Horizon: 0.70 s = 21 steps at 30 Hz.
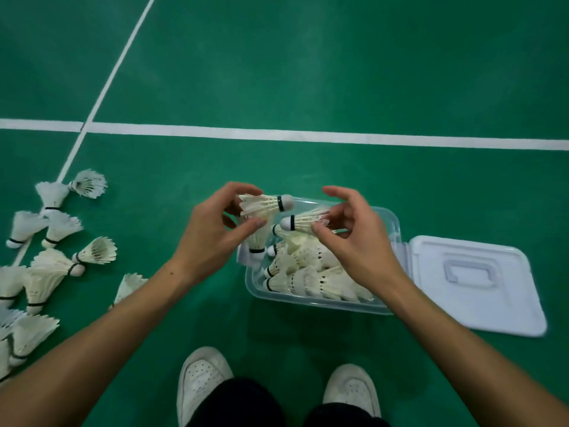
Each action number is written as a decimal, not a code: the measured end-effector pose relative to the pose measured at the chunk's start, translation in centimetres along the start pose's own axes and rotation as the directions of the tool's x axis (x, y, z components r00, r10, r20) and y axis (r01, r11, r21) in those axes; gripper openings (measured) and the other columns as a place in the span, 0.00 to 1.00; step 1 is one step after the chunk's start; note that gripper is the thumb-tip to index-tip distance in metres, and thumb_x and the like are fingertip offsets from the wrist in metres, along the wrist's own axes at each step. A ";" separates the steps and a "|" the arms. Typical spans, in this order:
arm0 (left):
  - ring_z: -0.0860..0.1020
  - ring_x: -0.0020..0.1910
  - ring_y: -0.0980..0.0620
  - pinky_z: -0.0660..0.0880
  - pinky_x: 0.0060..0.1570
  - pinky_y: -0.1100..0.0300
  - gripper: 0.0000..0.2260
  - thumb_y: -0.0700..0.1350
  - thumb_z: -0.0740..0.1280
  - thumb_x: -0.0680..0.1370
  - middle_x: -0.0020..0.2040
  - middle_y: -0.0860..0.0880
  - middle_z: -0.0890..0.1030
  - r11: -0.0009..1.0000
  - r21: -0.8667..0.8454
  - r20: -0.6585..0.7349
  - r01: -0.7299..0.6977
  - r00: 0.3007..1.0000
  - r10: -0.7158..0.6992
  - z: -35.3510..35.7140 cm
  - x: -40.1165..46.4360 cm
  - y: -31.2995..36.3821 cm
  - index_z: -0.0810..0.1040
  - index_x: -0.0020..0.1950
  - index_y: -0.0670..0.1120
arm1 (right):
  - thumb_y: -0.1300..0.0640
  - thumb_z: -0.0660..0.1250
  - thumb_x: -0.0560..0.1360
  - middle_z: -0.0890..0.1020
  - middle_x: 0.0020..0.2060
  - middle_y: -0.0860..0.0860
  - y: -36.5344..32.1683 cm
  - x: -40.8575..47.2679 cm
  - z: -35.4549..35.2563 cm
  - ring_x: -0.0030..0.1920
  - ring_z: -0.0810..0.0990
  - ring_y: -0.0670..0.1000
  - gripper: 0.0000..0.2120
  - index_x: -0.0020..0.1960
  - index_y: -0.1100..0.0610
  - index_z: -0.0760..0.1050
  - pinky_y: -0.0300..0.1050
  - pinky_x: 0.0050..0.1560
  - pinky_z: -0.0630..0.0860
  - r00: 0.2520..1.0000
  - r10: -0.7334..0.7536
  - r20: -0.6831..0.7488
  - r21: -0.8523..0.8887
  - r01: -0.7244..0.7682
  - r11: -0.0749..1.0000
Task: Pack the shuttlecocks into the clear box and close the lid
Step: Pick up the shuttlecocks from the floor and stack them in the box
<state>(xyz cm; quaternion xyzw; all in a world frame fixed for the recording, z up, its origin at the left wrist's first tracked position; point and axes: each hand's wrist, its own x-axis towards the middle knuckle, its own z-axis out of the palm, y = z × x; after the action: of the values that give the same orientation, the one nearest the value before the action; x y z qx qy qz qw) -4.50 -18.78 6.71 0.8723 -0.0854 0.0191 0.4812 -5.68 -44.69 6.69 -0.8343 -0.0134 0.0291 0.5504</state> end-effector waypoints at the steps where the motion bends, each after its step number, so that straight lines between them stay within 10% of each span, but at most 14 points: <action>1: 0.83 0.46 0.54 0.81 0.44 0.59 0.17 0.44 0.79 0.76 0.48 0.54 0.84 1.000 -0.011 -0.008 0.011 1.000 -0.011 0.4 0.3 0.0 0.80 0.63 0.51 | 0.56 0.76 0.78 0.82 0.45 0.47 0.5 0.2 -0.6 0.48 0.84 0.48 0.26 0.72 0.46 0.72 0.51 0.55 0.83 1.000 0.015 -0.019 -0.010 -0.015 1.000; 7: 0.83 0.44 0.48 0.82 0.44 0.50 0.17 0.44 0.79 0.76 0.47 0.47 0.85 0.994 -0.081 -0.063 0.069 0.995 -0.074 1.2 1.9 0.4 0.80 0.62 0.50 | 0.56 0.75 0.79 0.81 0.45 0.44 2.8 0.8 -2.2 0.47 0.82 0.44 0.25 0.73 0.49 0.72 0.50 0.55 0.82 0.996 0.015 -0.090 -0.199 -0.033 0.979; 21: 0.81 0.37 0.59 0.76 0.39 0.61 0.23 0.46 0.82 0.72 0.41 0.53 0.85 0.996 -0.004 -0.135 0.090 0.987 -0.090 1.4 1.2 1.3 0.78 0.64 0.49 | 0.60 0.76 0.77 0.84 0.43 0.48 4.4 3.0 4.4 0.44 0.83 0.49 0.18 0.62 0.55 0.73 0.52 0.48 0.83 0.998 -0.002 0.060 -0.415 0.027 0.909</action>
<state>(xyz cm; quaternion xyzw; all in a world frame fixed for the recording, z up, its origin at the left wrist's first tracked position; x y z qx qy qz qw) -3.63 -20.78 7.24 0.8724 -0.0131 0.0564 0.4853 -3.00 -42.19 0.78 -0.9310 -0.0414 0.0459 0.3598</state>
